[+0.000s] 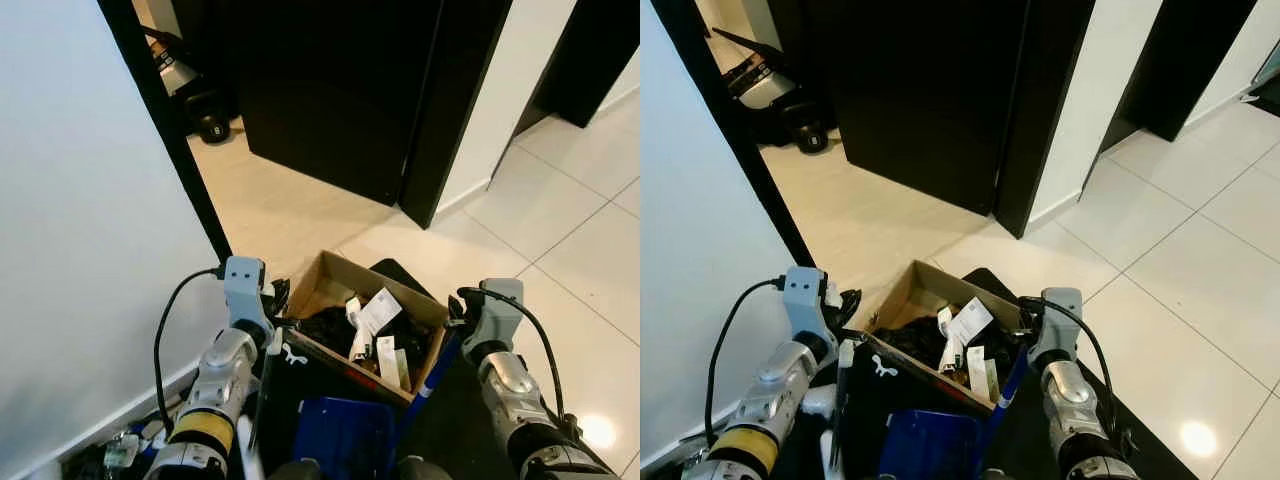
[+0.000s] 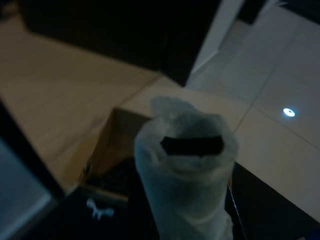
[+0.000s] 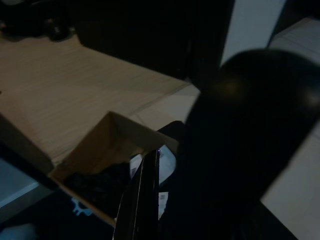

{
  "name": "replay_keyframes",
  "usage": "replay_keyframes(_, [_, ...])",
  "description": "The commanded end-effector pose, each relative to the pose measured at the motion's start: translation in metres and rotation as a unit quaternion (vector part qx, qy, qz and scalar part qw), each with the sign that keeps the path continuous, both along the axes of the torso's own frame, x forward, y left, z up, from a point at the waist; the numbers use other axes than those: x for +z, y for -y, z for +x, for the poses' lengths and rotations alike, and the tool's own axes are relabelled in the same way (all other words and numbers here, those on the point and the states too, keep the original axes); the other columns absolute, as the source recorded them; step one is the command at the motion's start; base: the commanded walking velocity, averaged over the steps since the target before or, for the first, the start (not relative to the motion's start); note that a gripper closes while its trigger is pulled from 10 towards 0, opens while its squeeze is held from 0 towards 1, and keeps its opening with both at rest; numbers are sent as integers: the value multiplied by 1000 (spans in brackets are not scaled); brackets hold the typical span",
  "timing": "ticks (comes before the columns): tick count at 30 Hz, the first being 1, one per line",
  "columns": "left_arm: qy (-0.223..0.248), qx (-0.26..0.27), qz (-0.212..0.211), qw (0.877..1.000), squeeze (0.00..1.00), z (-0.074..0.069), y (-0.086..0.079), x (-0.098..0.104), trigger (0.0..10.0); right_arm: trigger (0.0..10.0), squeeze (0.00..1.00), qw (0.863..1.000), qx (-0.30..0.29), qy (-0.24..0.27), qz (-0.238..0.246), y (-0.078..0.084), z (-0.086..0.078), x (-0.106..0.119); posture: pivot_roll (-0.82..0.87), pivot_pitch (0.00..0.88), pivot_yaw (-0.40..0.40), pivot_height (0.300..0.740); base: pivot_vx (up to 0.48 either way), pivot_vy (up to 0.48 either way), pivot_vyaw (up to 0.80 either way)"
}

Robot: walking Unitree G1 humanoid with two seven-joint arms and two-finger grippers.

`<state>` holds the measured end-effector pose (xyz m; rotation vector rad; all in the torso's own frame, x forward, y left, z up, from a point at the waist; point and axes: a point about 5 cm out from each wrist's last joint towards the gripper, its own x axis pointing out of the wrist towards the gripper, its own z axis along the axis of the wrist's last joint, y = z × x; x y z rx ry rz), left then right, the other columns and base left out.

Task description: Sweep floor

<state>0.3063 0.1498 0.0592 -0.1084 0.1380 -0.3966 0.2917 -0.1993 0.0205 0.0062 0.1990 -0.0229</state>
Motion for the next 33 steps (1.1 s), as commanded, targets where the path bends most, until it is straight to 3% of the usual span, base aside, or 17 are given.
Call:
replay_keyframes(1, [26,-31,23,999,0,5,0,13,10000,10000,0,999,-26,-15,-27,16,-9,-6,111,97,31,740,0,0,0])
replay_keyframes(3, [30,-77,31,996,0,8,9,22,10000,10000,0,998,-35,37,-25,21,0,12,109,102,39,740,0,0,0])
replay_keyframes(9, [37,-112,38,992,0,10,17,31,10000,10000,0,996,-35,84,-14,22,12,33,108,110,46,740,0,0,0])
replay_keyframes(16, [31,-113,54,992,0,10,15,30,10000,10000,0,995,-11,69,-65,22,13,32,109,119,53,740,0,0,0])
replay_keyframes(21, [18,-117,70,990,0,5,8,23,10000,10000,0,993,39,64,-88,13,17,33,116,134,65,740,0,0,0])
replay_keyframes(23, [7,-127,75,989,0,1,2,20,10000,10000,0,986,101,51,-126,1,19,30,126,139,70,740,0,0,0])
replay_keyframes(33, [0,-167,59,984,0,-2,-3,24,10000,10000,0,965,178,48,-188,-8,26,35,156,153,81,740,0,0,0])
